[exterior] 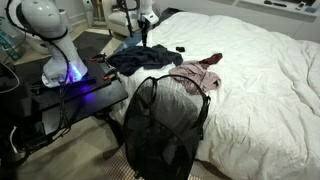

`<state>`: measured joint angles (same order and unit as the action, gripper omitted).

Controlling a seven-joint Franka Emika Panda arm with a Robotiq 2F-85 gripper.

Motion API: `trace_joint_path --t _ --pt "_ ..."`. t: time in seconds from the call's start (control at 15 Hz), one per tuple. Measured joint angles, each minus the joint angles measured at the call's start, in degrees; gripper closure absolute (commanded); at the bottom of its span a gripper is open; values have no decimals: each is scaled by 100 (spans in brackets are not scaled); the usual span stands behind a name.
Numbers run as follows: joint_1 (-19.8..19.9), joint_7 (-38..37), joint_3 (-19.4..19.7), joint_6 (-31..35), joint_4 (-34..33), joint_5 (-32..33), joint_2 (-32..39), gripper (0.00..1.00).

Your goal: Pick up the hoodie and put it in the bag

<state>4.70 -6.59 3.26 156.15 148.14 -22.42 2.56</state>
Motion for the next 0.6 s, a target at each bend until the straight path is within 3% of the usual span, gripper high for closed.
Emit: trace_joint_path --t 0.33,0.6 --pt "2 980 -129 121 -178 -855 588 0" --pt "3 1278 -214 211 -354 -980 1100 0"
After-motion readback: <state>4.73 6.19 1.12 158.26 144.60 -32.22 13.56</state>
